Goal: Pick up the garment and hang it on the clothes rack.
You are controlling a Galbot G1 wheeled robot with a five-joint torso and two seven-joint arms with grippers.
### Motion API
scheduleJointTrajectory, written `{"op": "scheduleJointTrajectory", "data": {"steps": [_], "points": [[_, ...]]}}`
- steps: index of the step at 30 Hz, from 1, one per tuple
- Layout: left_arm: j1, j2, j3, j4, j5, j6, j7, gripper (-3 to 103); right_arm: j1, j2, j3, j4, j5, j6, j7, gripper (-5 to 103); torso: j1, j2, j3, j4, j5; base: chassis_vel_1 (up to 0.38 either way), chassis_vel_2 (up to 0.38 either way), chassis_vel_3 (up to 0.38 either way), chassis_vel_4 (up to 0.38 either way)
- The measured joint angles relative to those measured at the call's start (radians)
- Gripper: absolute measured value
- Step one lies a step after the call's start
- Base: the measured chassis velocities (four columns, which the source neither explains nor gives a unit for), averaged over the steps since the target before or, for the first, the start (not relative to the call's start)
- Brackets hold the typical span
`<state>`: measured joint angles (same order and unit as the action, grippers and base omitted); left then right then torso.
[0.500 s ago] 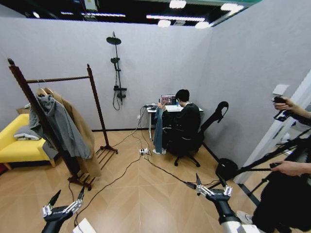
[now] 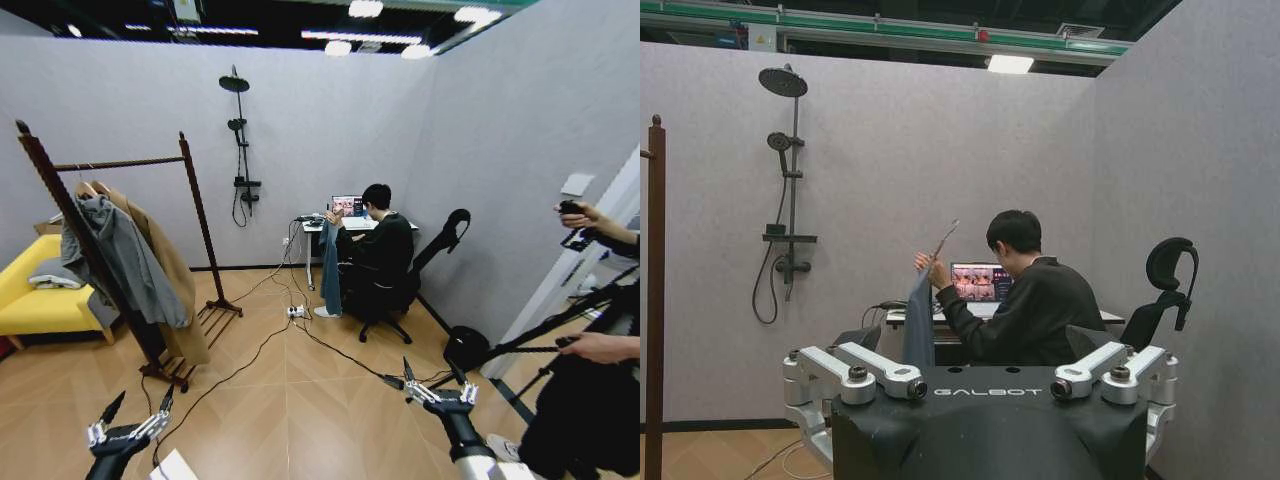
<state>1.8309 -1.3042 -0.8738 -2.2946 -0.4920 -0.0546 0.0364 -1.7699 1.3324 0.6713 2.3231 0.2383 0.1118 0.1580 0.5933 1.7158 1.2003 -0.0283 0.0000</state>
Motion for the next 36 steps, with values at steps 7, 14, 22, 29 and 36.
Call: {"op": "scheduleJointTrajectory", "data": {"steps": [7, 14, 22, 29, 36], "points": [[0.000, 0.000, 0.000, 0.000, 0.000, 0.000, 0.000, 100, 0.088, 0.076, -0.031, -0.041, -0.080, -0.067, -0.058, 100, 0.000, 0.000, 0.000, -0.0001, 0.0000, 0.000, 0.000, 0.000, 0.000], [0.000, 0.000, 0.000, 0.000, 0.000, 0.000, 0.000, 100, 0.314, 0.266, -0.111, -0.143, -0.283, -0.239, -0.211, 100, 0.000, 0.000, 0.000, 0.0008, 0.0001, 0.000, 0.000, 0.000, 0.000], [0.000, 0.000, 0.000, 0.000, 0.000, 0.000, 0.000, 100, 0.332, 0.282, -0.117, -0.152, -0.303, -0.257, -0.224, 100, 0.000, 0.000, 0.000, -0.0001, -0.0001, 0.000, 0.000, 0.000, 0.000], [0.000, 0.000, 0.000, 0.000, 0.000, 0.000, 0.000, 100, 0.281, 0.279, -0.174, -0.030, -0.226, -0.310, -0.086, 100, 0.000, 0.000, 0.000, -0.0003, -0.0005, 0.000, 0.000, 0.000, 0.000], [0.000, 0.000, 0.000, 0.000, 0.000, 0.000, 0.000, 100, 0.287, 0.265, -0.136, -0.025, -0.169, -0.258, -0.078, 100, 0.000, 0.000, 0.000, 0.0000, 0.0001, 0.000, 0.000, 0.000, 0.000]]}}
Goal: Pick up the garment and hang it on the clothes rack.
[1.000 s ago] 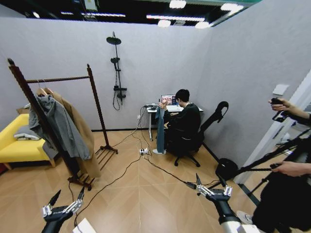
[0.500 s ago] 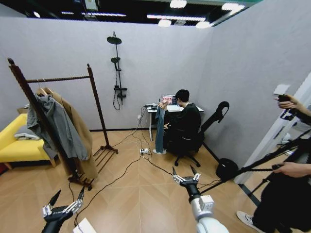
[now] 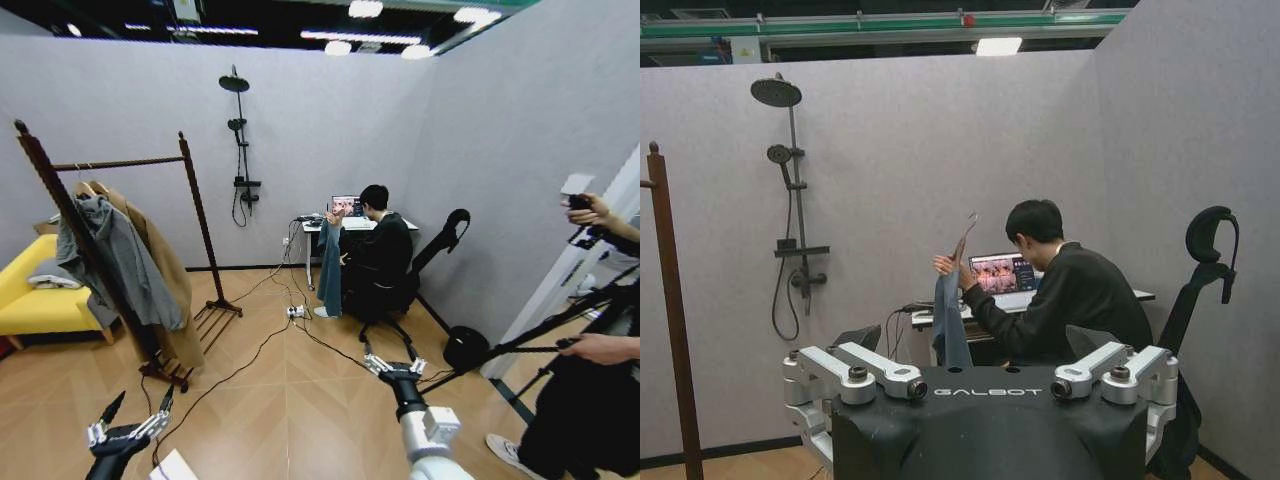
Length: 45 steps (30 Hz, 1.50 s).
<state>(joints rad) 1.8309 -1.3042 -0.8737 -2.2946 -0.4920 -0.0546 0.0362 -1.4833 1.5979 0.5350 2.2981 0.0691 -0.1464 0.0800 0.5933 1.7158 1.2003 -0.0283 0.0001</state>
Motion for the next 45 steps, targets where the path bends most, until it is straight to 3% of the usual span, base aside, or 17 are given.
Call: {"op": "scheduleJointTrajectory", "data": {"steps": [15, 45], "points": [[0.000, 0.000, 0.000, 0.000, 0.000, 0.000, 0.000, 100, -0.001, -0.015, 0.037, -0.012, 0.024, 0.019, -0.042, 100, 0.000, 0.000, 0.000, -0.0001, -0.0003, -0.052, 0.045, 0.055, -0.058], [0.000, 0.000, 0.000, 0.000, 0.000, 0.000, 0.000, 100, 0.009, -0.036, 0.083, -0.024, 0.060, 0.041, -0.054, 100, 0.000, 0.000, 0.000, 0.0000, 0.0002, -0.217, 0.211, 0.229, -0.229]]}}
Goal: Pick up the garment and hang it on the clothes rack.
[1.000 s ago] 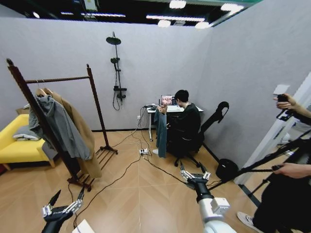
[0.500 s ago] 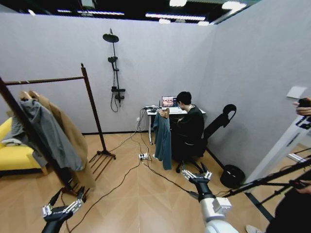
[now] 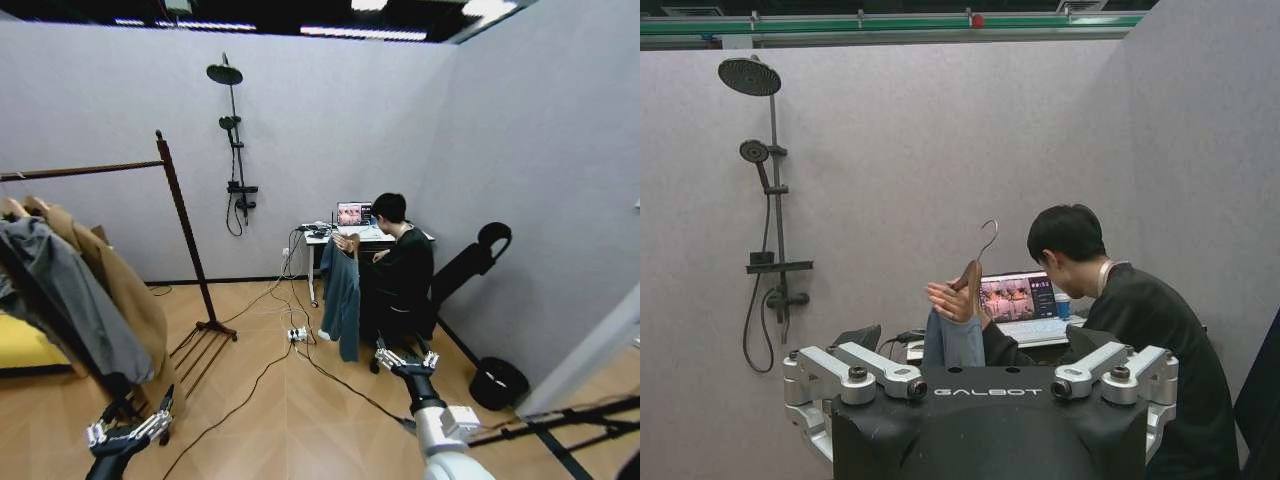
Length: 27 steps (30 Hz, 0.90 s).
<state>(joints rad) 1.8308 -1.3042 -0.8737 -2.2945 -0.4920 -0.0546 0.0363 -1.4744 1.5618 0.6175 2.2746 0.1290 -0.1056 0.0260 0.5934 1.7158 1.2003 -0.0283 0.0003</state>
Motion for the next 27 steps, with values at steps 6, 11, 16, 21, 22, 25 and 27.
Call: {"op": "scheduleJointTrajectory", "data": {"steps": [6, 11, 16, 21, 22, 25, 27], "points": [[0.000, 0.000, 0.000, 0.000, 0.000, 0.000, 0.000, 100, 0.000, -0.006, 0.014, 0.004, 0.008, 0.001, -0.002, 100, 0.000, 0.000, 0.000, -0.0002, -0.0004, -0.255, 0.277, 0.276, -0.270], [0.000, 0.000, 0.000, 0.000, 0.000, 0.000, 0.000, 100, 0.003, -0.012, 0.016, 0.007, 0.011, 0.001, -0.005, 100, 0.000, 0.000, 0.000, -0.0001, -0.0001, -0.278, 0.283, 0.276, -0.258], [0.000, 0.000, 0.000, 0.000, 0.000, 0.000, 0.000, 100, 0.009, -0.022, 0.027, 0.009, 0.017, -0.001, -0.008, 100, 0.000, 0.000, 0.000, 0.0003, -0.0002, -0.284, 0.286, 0.277, -0.282], [0.000, 0.000, 0.000, 0.000, 0.000, 0.000, 0.000, 100, 0.013, -0.025, 0.043, 0.011, 0.026, -0.002, -0.011, 100, 0.000, 0.000, 0.000, -0.0001, 0.0000, -0.289, 0.296, 0.298, -0.287], [0.000, 0.000, 0.000, 0.000, 0.000, 0.000, 0.000, 100, 0.015, -0.029, 0.057, 0.011, 0.032, -0.002, -0.018, 100, 0.000, 0.000, 0.000, -0.0001, 0.0001, -0.285, 0.305, 0.280, -0.281], [0.000, 0.000, 0.000, 0.000, 0.000, 0.000, 0.000, 100, 0.028, -0.046, 0.102, 0.007, 0.059, 0.001, -0.028, 100, 0.000, 0.000, 0.000, -0.0002, -0.0004, -0.280, 0.303, 0.291, -0.285], [0.000, 0.000, 0.000, 0.000, 0.000, 0.000, 0.000, 100, 0.032, -0.050, 0.116, 0.007, 0.069, 0.001, -0.029, 100, 0.000, 0.000, 0.000, -0.0001, -0.0003, -0.280, 0.320, 0.294, -0.299]]}}
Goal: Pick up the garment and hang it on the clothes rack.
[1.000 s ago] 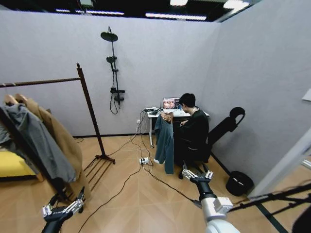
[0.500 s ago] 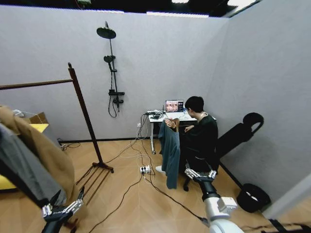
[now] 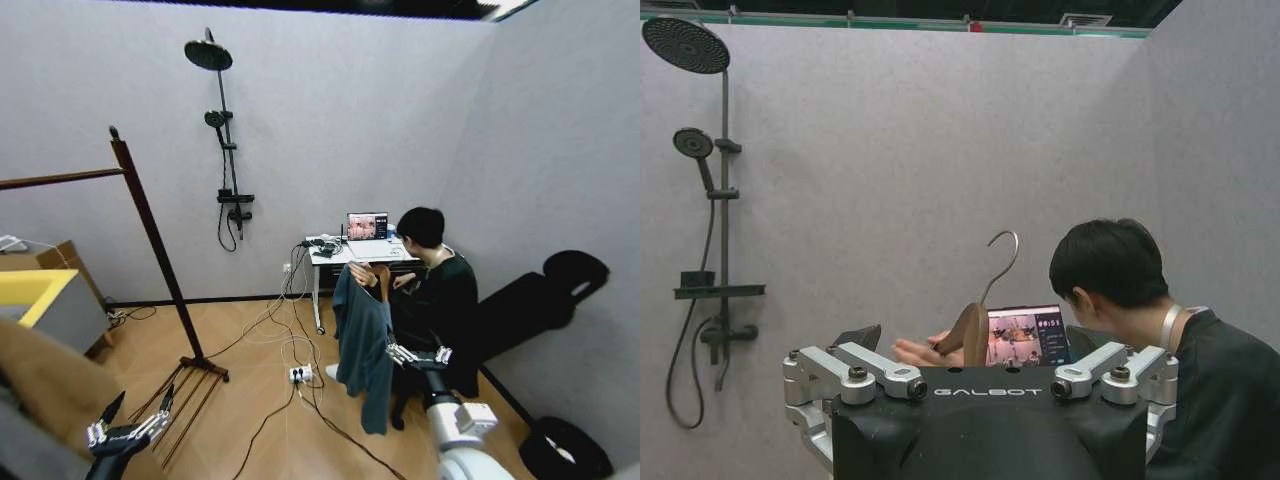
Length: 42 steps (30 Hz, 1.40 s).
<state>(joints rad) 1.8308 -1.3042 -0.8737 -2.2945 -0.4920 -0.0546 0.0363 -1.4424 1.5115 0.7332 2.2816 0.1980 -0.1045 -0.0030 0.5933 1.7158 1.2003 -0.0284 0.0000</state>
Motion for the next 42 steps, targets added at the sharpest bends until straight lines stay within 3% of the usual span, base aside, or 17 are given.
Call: {"op": "scheduleJointTrajectory", "data": {"steps": [7, 10, 17, 24, 30, 33, 36, 37, 38, 42], "points": [[0.000, 0.000, 0.000, 0.000, 0.000, 0.000, 0.000, 100, 0.002, -0.017, 0.040, -0.012, 0.019, 0.007, -0.029, 100, 0.000, 0.000, 0.000, -0.0001, -0.0003, -0.281, 0.269, 0.279, -0.274], [0.000, 0.000, 0.000, 0.000, 0.000, 0.000, 0.000, 100, 0.009, -0.014, 0.040, -0.030, -0.006, 0.015, 0.033, 100, 0.000, 0.000, 0.000, 0.0003, -0.0001, -0.249, 0.245, 0.263, -0.227], [0.000, 0.000, 0.000, 0.000, 0.000, 0.000, 0.000, 100, 0.004, -0.020, 0.029, -0.027, -0.006, 0.020, 0.043, 100, 0.000, 0.000, 0.000, 0.0001, 0.0003, -0.087, 0.089, 0.051, -0.077], [0.000, 0.000, 0.000, 0.000, 0.000, 0.000, 0.000, 100, 0.102, -0.096, 0.082, -0.120, 0.110, -0.010, -0.058, 100, -0.001, 0.001, 0.000, 0.0002, 0.0001, 0.045, -0.040, -0.042, 0.037], [0.000, 0.000, 0.000, 0.000, 0.000, 0.000, 0.000, 100, 0.164, -0.109, 0.076, -0.195, 0.122, -0.018, -0.082, 103, 0.000, 0.000, 0.000, 0.0001, 0.0002, 0.000, 0.000, 0.000, 0.000], [0.000, 0.000, 0.000, 0.000, 0.000, 0.000, 0.000, 100, 0.209, -0.114, 0.056, -0.247, 0.110, -0.016, -0.090, 98, 0.000, 0.000, 0.000, 0.0002, 0.0001, 0.000, 0.000, 0.000, 0.000], [0.000, 0.000, 0.000, 0.000, 0.000, 0.000, 0.000, 100, 0.243, -0.113, 0.040, -0.282, 0.084, -0.006, -0.091, 83, 0.000, 0.000, 0.000, 0.0002, 0.0001, 0.000, 0.000, 0.000, 0.000], [0.000, 0.000, 0.000, 0.000, 0.000, 0.000, 0.000, 100, 0.243, -0.113, 0.040, -0.282, 0.084, -0.006, -0.091, 83, 0.000, 0.000, 0.000, 0.0002, 0.0001, 0.000, 0.000, 0.000, 0.000], [0.000, 0.000, 0.000, 0.000, 0.000, 0.000, 0.000, 100, 0.247, -0.111, 0.038, -0.284, 0.073, 0.000, -0.091, 71, 0.000, 0.000, 0.000, 0.0002, 0.0001, 0.000, 0.000, 0.000, 0.000], [0.000, 0.000, 0.000, 0.000, 0.000, 0.000, 0.000, 100, 0.249, -0.112, 0.037, -0.284, 0.065, 0.004, -0.091, 61, 0.000, 0.000, 0.000, 0.0000, 0.0000, 0.000, 0.000, 0.000, 0.000]]}}
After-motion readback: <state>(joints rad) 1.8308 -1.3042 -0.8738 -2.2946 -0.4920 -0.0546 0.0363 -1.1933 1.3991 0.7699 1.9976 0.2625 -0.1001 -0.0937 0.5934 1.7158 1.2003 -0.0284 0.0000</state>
